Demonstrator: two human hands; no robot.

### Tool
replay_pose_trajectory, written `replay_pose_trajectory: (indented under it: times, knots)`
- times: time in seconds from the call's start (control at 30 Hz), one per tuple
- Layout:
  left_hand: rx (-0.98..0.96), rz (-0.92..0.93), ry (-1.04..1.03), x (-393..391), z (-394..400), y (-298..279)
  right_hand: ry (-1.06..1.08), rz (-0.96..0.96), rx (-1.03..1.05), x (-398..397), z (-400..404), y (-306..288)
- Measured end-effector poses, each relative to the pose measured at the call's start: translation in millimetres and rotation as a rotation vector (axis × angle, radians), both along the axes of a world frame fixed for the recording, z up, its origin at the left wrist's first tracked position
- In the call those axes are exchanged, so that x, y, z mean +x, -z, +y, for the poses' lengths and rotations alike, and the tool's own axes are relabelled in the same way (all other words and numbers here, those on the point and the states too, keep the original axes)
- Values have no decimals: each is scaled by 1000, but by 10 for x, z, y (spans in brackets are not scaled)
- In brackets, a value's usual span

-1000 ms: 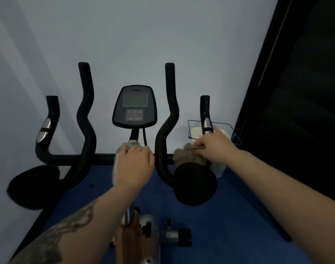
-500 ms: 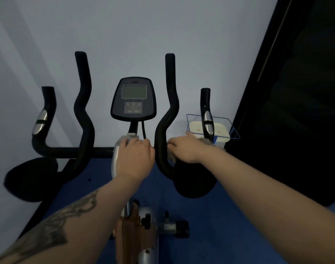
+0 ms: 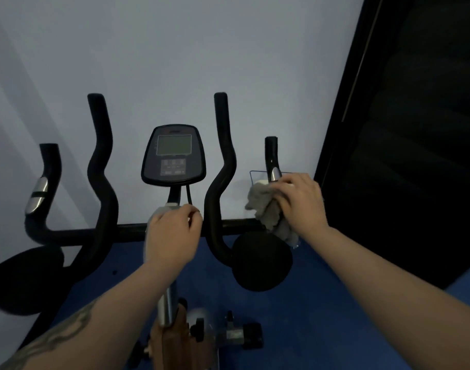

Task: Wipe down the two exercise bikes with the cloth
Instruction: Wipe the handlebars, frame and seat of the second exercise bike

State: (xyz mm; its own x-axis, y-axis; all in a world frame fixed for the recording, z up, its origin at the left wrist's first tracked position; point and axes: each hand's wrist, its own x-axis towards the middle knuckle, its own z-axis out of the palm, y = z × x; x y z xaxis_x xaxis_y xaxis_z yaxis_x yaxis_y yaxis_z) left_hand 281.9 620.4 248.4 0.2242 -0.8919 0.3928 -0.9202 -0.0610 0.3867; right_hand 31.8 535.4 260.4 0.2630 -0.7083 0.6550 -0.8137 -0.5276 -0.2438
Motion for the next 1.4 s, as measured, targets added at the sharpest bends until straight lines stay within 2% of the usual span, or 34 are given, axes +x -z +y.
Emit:
replay_pose_trajectory:
  times: [0.07,0.13,0.2,0.33,0.5,0.6,0.7,0.77,0.83,1.0,1.1,1.2,1.3,1.4]
  knots:
    - [9,234,-66,-99,-122,-75,212,-328,-4,-34,-52,-64]
    - [-4,439,-103,-286,-287,-167,265,-575,119,91,-73,-83]
    - [-43,490,-107,-462,-433,-232,156,-549,256,233,-32,75]
    - [-90,441,-111,-543,-629,-139,7,-518,308,218,139,470]
    - [-45,307,-120,-556,-677,-111,-55,-525,391,235,-303,85]
    - [-27,271,-118,-569,-670,-121,29,-696,298,352,-109,197]
    - [-39,239,-105,-564,-686,-100,69,-665,198,305,97,348]
    - [-36,223,-106,-568,-704,-86,97,-788,269,248,-136,192]
    - [-33,216,-105,-565,-691,-79,86,-858,428,277,-300,68]
    - [-36,209,-84,-561,-702,-76,113,-793,607,398,-122,346]
    - [-26,215,-78,-560,-703,-78,152,-606,693,344,-453,85]
    - [-19,217,-78,-559,-700,-83,134,-577,685,451,-748,-211]
    - [-9,192,-79,-570,-699,-85,151,-509,661,474,-718,-136]
    - [-19,169,-87,-558,-713,-62,114,-397,729,379,-807,-176]
